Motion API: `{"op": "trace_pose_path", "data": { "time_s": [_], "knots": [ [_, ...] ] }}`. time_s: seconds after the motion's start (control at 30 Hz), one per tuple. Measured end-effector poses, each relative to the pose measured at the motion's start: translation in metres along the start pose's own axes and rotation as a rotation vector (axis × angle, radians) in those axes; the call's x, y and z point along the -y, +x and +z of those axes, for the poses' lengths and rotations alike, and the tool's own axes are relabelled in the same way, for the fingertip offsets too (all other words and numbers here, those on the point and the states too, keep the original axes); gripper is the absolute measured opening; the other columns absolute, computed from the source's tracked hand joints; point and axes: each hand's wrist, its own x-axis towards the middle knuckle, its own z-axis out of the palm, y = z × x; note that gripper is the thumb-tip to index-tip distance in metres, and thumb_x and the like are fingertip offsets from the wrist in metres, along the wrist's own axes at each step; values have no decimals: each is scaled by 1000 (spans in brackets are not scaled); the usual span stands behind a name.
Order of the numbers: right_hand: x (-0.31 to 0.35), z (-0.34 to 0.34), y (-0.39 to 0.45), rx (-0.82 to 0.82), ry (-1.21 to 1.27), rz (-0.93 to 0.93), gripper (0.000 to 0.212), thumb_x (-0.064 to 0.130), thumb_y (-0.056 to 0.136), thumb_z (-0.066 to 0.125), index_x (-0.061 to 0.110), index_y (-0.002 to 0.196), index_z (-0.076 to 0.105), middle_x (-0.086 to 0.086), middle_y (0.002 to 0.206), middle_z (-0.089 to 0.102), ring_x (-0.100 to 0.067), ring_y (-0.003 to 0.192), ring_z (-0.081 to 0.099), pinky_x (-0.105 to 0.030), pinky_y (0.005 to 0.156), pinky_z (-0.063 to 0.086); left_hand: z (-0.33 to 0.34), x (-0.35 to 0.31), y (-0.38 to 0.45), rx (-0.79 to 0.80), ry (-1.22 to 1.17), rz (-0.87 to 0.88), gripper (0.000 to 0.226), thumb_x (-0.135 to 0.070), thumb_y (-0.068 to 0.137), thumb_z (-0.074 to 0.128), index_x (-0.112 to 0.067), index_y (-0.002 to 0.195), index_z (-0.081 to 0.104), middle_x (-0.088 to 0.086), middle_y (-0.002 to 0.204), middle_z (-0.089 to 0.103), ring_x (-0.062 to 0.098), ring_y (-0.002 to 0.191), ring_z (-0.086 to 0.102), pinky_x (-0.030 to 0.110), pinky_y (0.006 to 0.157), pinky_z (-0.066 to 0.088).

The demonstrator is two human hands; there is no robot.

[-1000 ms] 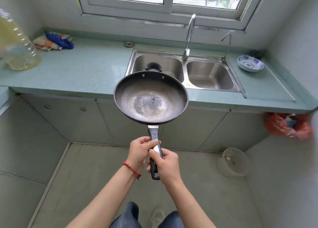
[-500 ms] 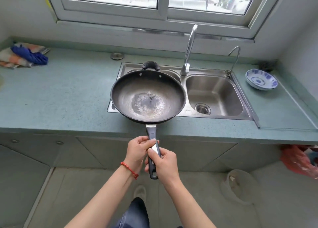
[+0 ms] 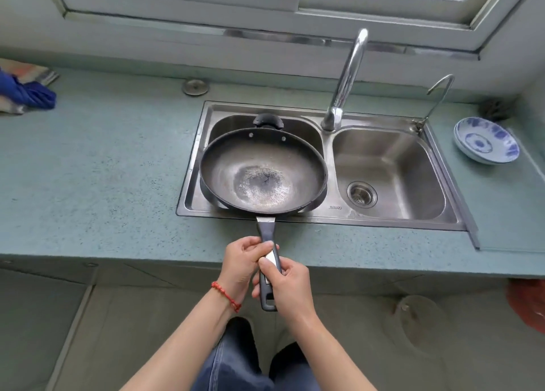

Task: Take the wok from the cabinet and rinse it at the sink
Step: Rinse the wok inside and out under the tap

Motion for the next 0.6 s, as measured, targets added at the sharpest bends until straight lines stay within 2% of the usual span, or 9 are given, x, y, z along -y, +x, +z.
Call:
{"op": "trace_pose_path", "data": {
  "time_s": [0.13,0.27,0.4,0.47,0.53,0.6],
  "knots": [
    [4,-5,12,53,-23,28,19,8,88,55,2,70,59,-1,50,64,-14,41,60,-24,46,50,2,-1,9,-19,-16,-10,21,-8,78,65,10,89,60,9,72,73,29,68,47,25,45,38],
    [10,-10,29,109,-45,60,17,9,87,55,1,74,63,0,54,69,-15,47,66,-26,52,53,5,-9,17,-40,3,-17,33,-8,81,62,19,97,53,24,80,58,14,41,41,13,29,27],
    [10,-12,42,129,-62,87,16,9,87,57,4,74,64,-1,56,70,-16,50,67,-29,55,55,5,-12,27,-45,-5,-22,38,-11,79,64,20,99,53,26,82,56,16,49,42,15,30,27],
    [9,-14,46,136,-63,98,14,8,86,58,1,76,64,-2,57,70,-16,50,67,-28,54,54,4,-12,31,-40,-2,-24,35,-9,79,65,18,98,54,25,81,62,20,44,47,16,30,31],
    [8,-16,49,142,-47,110,15,8,86,59,-5,81,64,-8,62,70,-16,50,67,-23,50,53,4,-12,34,-33,3,-10,34,-8,76,67,15,97,55,19,81,69,24,46,57,20,36,39],
    [9,-17,50,144,-29,135,23,9,85,60,-14,88,60,-18,69,68,-15,51,67,-21,47,51,3,-13,37,-29,7,-6,38,-10,72,71,15,97,57,16,80,72,26,57,63,29,53,47]
  ]
}}
